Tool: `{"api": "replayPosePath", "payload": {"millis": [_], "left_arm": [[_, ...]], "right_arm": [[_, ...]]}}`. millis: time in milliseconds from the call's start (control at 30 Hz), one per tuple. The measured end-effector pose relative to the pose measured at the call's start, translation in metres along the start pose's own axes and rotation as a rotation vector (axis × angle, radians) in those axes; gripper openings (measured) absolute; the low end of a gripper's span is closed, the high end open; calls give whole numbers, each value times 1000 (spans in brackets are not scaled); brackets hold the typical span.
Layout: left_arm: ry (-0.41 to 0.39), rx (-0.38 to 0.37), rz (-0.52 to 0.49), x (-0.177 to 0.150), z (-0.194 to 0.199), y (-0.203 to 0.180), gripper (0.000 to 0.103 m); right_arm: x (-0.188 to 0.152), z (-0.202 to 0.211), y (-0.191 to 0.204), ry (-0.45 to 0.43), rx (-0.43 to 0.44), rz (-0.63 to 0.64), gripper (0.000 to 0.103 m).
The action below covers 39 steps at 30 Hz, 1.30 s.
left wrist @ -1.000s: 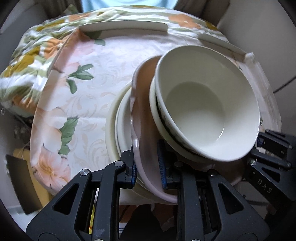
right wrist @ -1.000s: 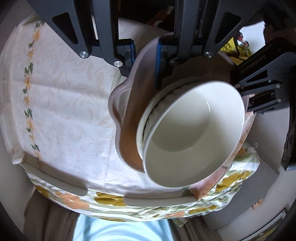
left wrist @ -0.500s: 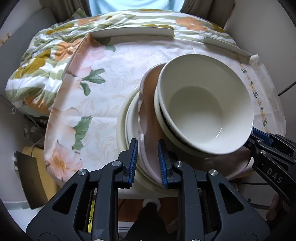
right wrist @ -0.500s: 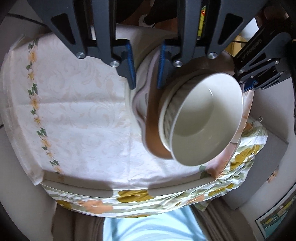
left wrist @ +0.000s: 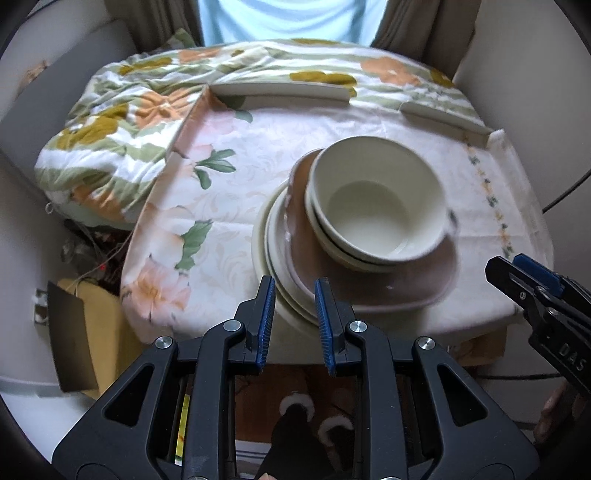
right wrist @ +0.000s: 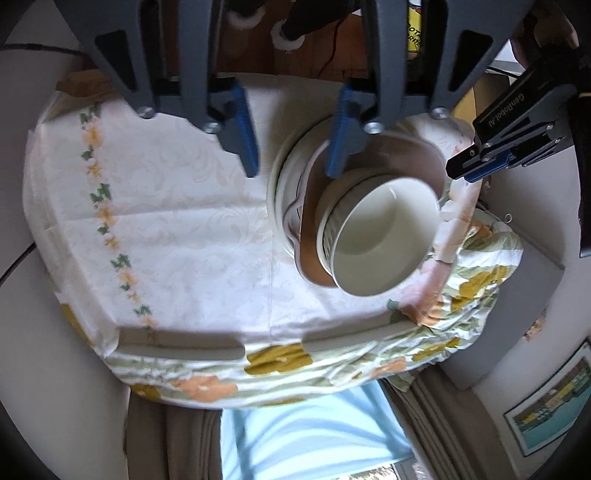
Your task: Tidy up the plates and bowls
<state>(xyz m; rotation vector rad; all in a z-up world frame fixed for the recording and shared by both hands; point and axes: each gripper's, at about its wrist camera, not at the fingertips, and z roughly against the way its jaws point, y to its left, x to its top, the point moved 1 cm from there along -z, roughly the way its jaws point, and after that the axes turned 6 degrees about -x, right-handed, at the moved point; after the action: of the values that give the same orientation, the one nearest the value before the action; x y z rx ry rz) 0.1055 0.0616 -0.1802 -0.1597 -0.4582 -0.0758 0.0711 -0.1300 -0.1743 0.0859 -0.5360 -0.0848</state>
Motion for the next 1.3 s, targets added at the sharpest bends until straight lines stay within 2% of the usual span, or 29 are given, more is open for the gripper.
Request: {"api": "replayPosePath", "payload": {"millis": [100,233,267,467,567,633,833,1133,1300], "left_arm": [[-43,10,0,-12,28,-19,19],[-158,5,-23,-20,81,-51,19],[-206,5,-35,-21,100,-60,19],[-410,-24,-106,-27,183,-98,20],[-476,-38,-116,-32,209,-104,20],[-517,-37,-118,-36,222,-103,20],[-585,-32,-118,-47,243,-99,20],[-608,-34,-102,-48,246,-90,20],[-603,-42,-88,-49,242,-88,20]], "right_arm": [[-4,30,-11,-62,1,30,55],[-7,88,-31,-187,-29,59,86],[-8,100,-34,-217,-39,64,90],[-10,188,-54,-416,-114,35,102],[-16,223,-59,-506,-164,16,102],[-20,235,-60,-533,-180,-8,102],[-29,243,-56,-553,-197,-16,102],[-34,246,-53,-575,-234,-4,102],[-33,245,-53,-582,-221,0,102]]}}
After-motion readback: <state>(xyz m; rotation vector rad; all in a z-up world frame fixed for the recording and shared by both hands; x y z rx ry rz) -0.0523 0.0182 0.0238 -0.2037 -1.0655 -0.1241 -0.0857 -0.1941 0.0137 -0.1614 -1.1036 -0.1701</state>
